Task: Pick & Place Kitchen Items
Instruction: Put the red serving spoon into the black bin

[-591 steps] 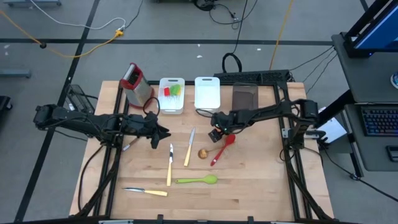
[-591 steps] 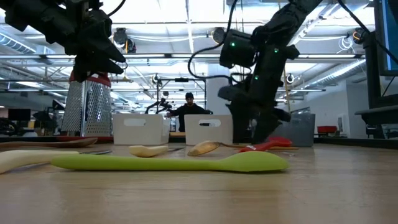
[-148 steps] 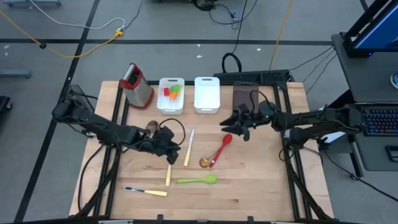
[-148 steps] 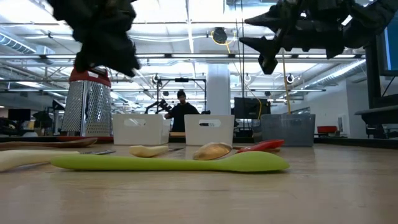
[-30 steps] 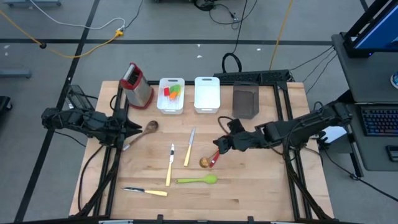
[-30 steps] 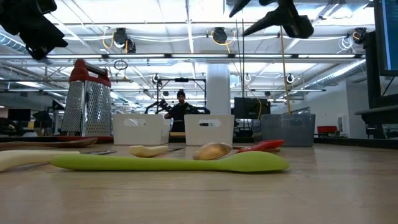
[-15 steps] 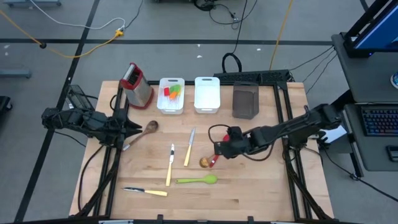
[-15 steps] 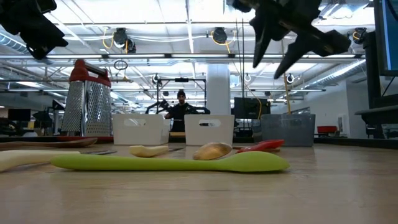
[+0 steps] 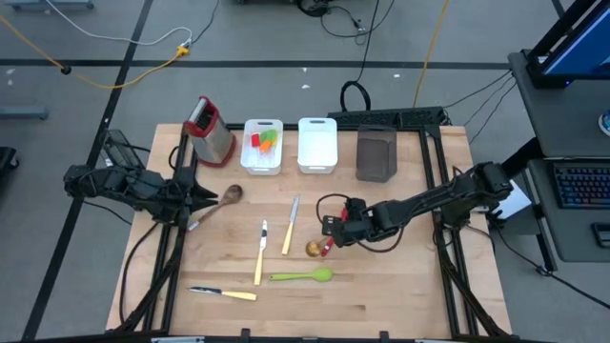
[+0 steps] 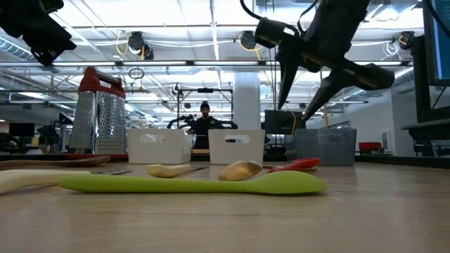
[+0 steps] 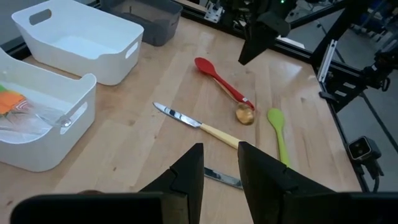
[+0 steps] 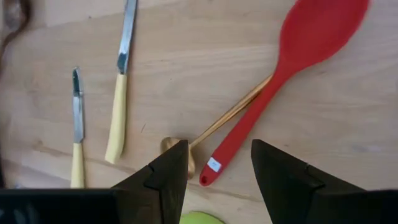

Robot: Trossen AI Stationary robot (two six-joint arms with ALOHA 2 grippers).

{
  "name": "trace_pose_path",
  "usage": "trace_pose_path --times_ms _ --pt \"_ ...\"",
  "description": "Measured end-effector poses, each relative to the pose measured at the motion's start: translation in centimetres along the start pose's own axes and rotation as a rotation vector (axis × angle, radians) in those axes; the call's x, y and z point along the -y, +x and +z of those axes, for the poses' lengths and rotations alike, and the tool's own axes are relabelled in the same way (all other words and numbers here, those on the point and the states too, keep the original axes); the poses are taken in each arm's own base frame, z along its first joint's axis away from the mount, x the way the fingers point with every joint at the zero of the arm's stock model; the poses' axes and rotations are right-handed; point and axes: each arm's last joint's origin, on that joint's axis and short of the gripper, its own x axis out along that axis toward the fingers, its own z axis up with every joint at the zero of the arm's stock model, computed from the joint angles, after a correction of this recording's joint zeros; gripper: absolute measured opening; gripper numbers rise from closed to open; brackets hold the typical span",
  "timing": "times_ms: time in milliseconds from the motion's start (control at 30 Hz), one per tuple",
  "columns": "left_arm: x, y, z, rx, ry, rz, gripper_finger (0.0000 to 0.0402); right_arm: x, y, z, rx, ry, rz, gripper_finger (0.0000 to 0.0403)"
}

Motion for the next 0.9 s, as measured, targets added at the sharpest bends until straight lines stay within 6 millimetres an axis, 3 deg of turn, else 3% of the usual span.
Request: trace_pose_path --times_ms 367,900 --pt "0.0 0.0 0.0 -0.001 0.000 0.001 0.0102 1.7 1.6 0.4 -0.028 0.120 0.004 0.0169" --pt "0.0 0.0 0.0 0.000 -0.002 0.001 0.0102 1.3 2.1 1.9 -0.009 0.122 0.020 0.0169"
